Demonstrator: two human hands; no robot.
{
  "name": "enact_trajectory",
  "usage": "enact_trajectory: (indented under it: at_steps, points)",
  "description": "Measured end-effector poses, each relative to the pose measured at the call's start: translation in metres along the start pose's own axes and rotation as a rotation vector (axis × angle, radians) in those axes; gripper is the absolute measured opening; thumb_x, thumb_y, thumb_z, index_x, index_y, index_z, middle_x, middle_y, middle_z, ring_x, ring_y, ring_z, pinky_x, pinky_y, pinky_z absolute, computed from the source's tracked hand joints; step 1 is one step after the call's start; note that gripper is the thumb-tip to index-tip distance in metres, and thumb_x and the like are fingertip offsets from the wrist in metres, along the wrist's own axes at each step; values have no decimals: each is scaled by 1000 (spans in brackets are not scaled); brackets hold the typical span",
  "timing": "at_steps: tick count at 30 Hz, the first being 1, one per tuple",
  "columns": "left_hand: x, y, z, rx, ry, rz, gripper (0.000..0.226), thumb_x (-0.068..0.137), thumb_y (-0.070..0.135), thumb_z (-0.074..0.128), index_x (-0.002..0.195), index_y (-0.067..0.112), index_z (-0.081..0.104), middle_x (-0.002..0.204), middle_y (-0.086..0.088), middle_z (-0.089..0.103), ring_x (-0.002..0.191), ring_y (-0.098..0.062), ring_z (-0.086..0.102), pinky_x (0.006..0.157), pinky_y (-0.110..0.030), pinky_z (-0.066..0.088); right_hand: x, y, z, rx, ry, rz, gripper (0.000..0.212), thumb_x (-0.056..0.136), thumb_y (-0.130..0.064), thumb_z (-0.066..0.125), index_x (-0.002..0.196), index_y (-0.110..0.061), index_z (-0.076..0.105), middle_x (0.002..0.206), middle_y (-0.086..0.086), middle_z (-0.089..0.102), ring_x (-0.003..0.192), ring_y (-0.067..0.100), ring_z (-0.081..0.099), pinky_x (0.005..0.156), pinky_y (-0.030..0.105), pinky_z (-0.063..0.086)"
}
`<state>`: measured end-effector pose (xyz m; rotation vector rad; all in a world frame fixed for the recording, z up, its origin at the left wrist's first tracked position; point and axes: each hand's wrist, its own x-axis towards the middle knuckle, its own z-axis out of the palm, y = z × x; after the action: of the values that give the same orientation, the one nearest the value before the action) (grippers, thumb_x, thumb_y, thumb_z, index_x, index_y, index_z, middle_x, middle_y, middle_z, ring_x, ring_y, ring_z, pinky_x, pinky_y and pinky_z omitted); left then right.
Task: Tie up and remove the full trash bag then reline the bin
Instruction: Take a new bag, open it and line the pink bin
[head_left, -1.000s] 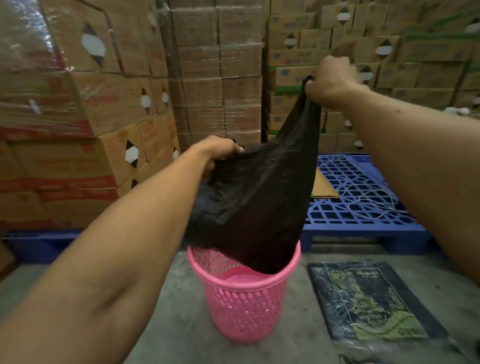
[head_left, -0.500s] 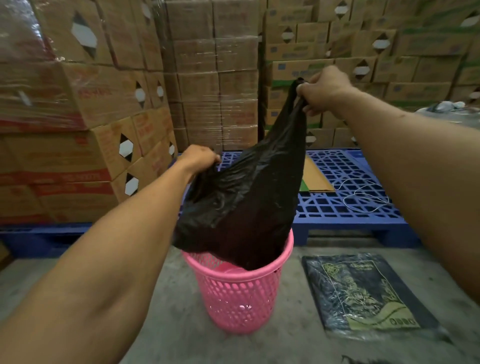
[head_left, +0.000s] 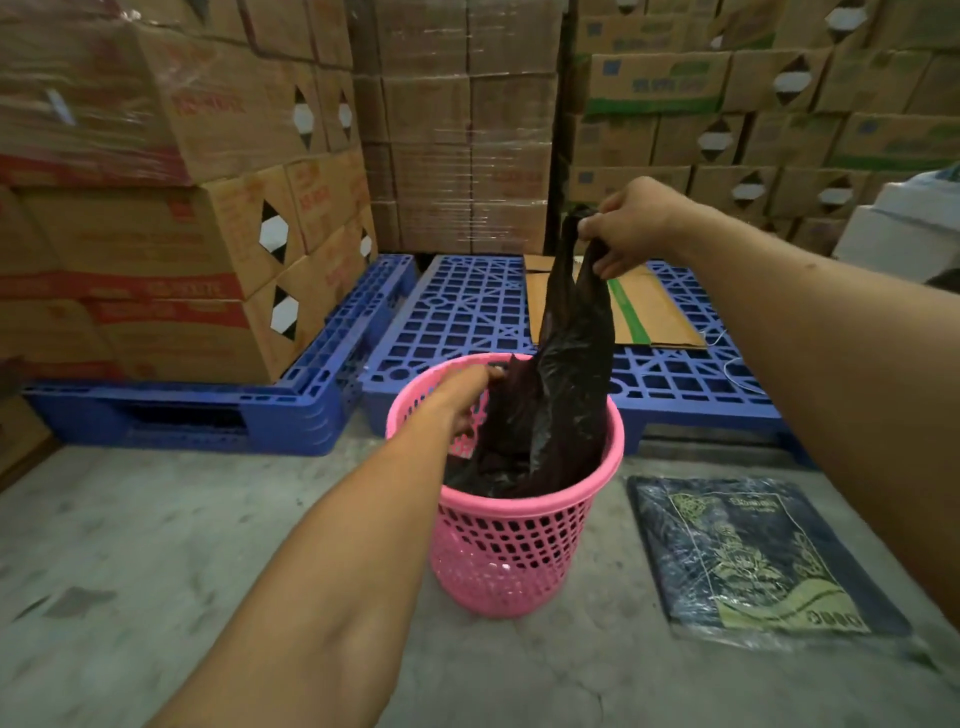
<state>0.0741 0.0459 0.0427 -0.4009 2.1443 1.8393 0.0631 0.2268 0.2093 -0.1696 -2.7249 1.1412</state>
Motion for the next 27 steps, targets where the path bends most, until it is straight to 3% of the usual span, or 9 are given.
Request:
enact_trajectory:
  at_steps: [3,6,10,13,15,18,21,24,27]
  points:
    - [13,28,-9,21,175,237,24,89,23,69,106,8,74,105,-10,70,98,-25,65,86,-35,51,5,13,-2,-26,-31,91,22,99,-22,62,110,-3,64,92,16,73,74,23,76,61,32,62]
    - [28,50,-39,-129,351,255,11,81,17,72,71,13,71,92,-13,73,83,-25,68,77,-35,58,7,23,4,-12,-17,167,22,97,-20,62,108,-1,65,96,15,73,79,24,73,72,38,63]
    - [29,51,-82,-388,430,196,8,80,7,54,73,8,57,69,-11,60,55,-24,57,55,-32,53,6,41,21,224,24,329,16,98,-15,54,105,-3,61,100,15,73,92,26,72,84,39,60]
    - [30,41,-104,-613,425,173,19,90,3,40,73,10,43,66,-7,45,53,-20,45,55,-30,45,11,65,36,331,110,429,15,97,-16,52,90,-3,54,90,18,68,94,32,72,86,49,60]
    - [32,31,-116,-676,374,192,23,91,3,32,71,14,37,66,-5,39,43,-16,37,45,-24,37,8,77,44,329,161,465,23,100,-20,49,104,1,55,85,17,61,94,32,67,87,48,58]
    - [37,15,-126,-478,381,210,17,89,9,38,74,16,41,70,-7,47,30,-11,25,36,-17,22,5,97,43,92,270,492,46,101,-34,50,132,0,52,120,16,62,113,36,61,85,42,51]
    - [38,2,-123,-261,294,253,13,86,12,46,76,19,42,69,-6,45,32,-11,25,37,-18,21,-1,109,36,-341,273,549,77,91,-49,60,147,-4,30,127,19,51,125,39,50,92,43,42]
    - [35,7,-116,-232,216,322,31,86,8,48,112,24,53,68,-5,50,36,-13,31,38,-19,24,-1,102,37,-631,182,-10,84,73,-46,72,142,-17,35,141,19,36,133,40,33,110,49,30]
    - [35,20,-107,-250,147,386,66,85,5,48,148,26,42,77,-7,52,38,-16,36,38,-21,27,-6,64,59,-377,66,-618,45,77,-14,62,122,-20,61,133,8,51,126,25,44,103,31,33]
